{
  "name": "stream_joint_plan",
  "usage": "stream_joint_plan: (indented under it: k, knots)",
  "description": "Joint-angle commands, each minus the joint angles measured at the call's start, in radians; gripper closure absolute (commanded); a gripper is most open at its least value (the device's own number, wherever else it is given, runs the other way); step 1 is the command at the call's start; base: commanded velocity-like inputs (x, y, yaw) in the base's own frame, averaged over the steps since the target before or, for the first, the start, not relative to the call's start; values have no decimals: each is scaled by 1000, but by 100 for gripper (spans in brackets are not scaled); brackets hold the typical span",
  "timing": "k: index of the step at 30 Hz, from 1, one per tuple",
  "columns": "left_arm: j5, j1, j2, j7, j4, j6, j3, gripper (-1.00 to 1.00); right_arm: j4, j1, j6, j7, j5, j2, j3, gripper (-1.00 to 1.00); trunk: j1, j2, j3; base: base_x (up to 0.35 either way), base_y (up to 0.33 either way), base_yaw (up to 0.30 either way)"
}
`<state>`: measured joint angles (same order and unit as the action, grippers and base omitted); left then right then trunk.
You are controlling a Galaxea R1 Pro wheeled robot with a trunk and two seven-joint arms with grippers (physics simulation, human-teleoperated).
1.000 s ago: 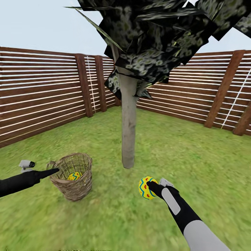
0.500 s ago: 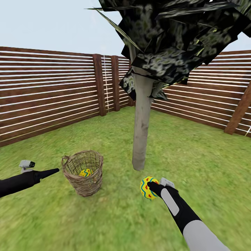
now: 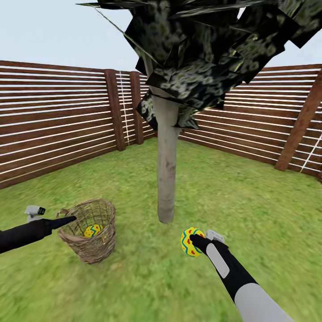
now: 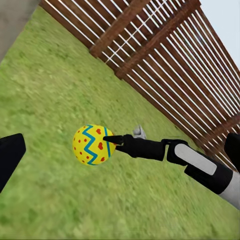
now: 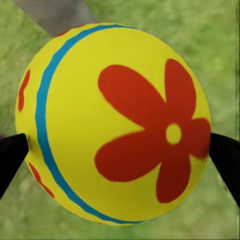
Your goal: Take the three Easter eggs out of the wicker basket on the lawn in the garden, then place them on the lawn next to a single tree (choose any tree) so that all three eggs are next to the same tree and none are left in the basket.
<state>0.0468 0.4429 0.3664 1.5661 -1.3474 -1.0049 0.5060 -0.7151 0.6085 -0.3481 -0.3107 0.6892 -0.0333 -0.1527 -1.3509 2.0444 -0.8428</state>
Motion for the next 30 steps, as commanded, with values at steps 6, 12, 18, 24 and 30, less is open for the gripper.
stream_joint_plan:
  k: [6,12,18,24,30]
  knots:
    - [-2,1,0,5,-1,-11,0,-100,3,1,0,-8,9,0,-4,100,0,0,-1,1,-338,139]
    - [-2,1,0,5,-1,-11,0,-100,3,1,0,-8,9,0,-4,100,0,0,-1,0,-341,287]
    - [-1,0,0,5,-2,-10,0,-100,3,0,0,-8,9,0,-3,100,0,0,-1,0,-228,290]
    - [-2,-5,-3,5,-4,-9,0,-100,3,0,0,-8,9,0,-3,100,-15,28,-13,0,-8,99]
    - [-2,-6,-6,5,-16,-11,0,-100,3,1,1,-8,8,0,-3,100,-38,70,-32,0,0,1]
